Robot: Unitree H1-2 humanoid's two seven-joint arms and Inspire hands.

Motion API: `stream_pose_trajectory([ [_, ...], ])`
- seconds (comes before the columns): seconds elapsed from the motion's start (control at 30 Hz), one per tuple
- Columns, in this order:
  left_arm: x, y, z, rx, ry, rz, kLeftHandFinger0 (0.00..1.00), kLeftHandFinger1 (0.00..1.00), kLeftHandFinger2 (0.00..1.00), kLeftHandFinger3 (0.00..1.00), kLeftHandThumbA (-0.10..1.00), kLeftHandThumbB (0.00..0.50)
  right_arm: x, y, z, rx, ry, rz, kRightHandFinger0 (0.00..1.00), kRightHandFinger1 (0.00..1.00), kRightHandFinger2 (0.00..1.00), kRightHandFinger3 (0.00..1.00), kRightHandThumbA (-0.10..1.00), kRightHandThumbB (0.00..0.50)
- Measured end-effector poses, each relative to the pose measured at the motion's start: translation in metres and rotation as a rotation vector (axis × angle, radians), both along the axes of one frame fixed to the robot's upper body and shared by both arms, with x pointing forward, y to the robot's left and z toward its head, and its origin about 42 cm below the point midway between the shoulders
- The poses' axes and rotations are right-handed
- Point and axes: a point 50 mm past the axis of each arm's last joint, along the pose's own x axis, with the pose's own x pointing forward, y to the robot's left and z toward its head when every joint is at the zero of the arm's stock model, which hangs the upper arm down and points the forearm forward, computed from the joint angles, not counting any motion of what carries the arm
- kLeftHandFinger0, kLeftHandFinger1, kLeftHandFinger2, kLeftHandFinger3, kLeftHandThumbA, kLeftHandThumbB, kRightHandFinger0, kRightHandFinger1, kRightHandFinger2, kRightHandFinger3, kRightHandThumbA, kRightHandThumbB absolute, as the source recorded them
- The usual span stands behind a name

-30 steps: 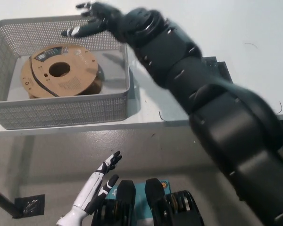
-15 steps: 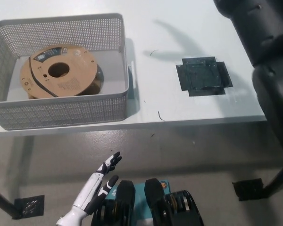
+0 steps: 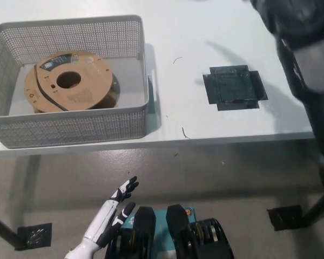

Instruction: Use the right hand to pick up a 3d printing filament and place it into a container on the left side

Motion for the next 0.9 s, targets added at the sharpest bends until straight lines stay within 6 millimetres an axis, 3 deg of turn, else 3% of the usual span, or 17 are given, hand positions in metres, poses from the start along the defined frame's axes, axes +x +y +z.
stream_pose_trajectory([
  [0.1,-0.001,0.001,-0.002,0.001,0.008,0.002,1.00,1.00,1.00,1.00,1.00,0.277,-0.013,-0.022,-0.032,0.001,0.025,-0.021,1.00,1.00,1.00,1.00,0.97,0.333],
  [0.13,-0.001,0.001,-0.002,0.001,0.009,0.002,1.00,1.00,1.00,1.00,1.00,0.274,-0.017,-0.029,-0.042,0.001,0.035,-0.027,1.00,1.00,1.00,1.00,0.92,0.264],
  [0.17,-0.001,0.001,-0.003,0.001,0.010,0.003,1.00,1.00,1.00,1.00,1.00,0.275,-0.023,-0.035,-0.052,0.002,0.044,-0.033,1.00,1.00,1.00,1.00,0.91,0.249],
  [0.3,-0.001,0.001,-0.003,0.002,0.013,0.003,1.00,1.00,1.00,1.00,1.00,0.293,-0.044,-0.053,-0.085,0.000,0.074,-0.047,1.00,1.00,1.00,1.00,0.95,0.265],
  [0.4,-0.002,0.001,-0.004,0.002,0.017,0.005,1.00,1.00,1.00,1.00,1.00,0.273,-0.067,-0.060,-0.108,0.005,0.088,-0.043,1.00,1.00,1.00,1.00,0.96,0.290],
  [0.47,-0.003,0.002,-0.006,0.002,0.021,0.006,1.00,1.00,1.00,1.00,1.00,0.280,-0.083,-0.062,-0.119,0.013,0.092,-0.035,1.00,1.00,1.00,1.00,0.88,0.323],
  [0.53,-0.004,0.002,-0.007,0.002,0.024,0.007,1.00,1.00,1.00,1.00,1.00,0.281,-0.097,-0.063,-0.128,0.019,0.094,-0.028,1.00,1.00,1.00,1.00,0.93,0.278],
  [0.7,-0.009,0.003,-0.011,0.002,0.038,0.013,1.00,1.00,1.00,1.00,1.00,0.296,-0.138,-0.066,-0.149,0.038,0.088,-0.004,1.00,1.00,1.00,1.00,0.93,0.239],
  [0.8,-0.013,0.005,-0.014,0.001,0.047,0.020,1.00,1.00,1.00,1.00,1.00,0.312,-0.169,-0.067,-0.164,0.052,0.094,0.009,1.00,1.00,1.00,1.00,0.97,0.251],
  [0.83,-0.014,0.005,-0.014,0.000,0.050,0.022,1.00,1.00,1.00,1.00,1.00,0.303,-0.181,-0.068,-0.167,0.057,0.090,0.015,1.00,1.00,1.00,1.00,0.99,0.219],
  [0.9,-0.016,0.005,-0.015,-0.001,0.052,0.026,1.00,1.00,1.00,1.00,1.00,0.295,-0.199,-0.068,-0.174,0.066,0.094,0.021,1.00,1.00,1.00,1.00,1.00,0.204],
])
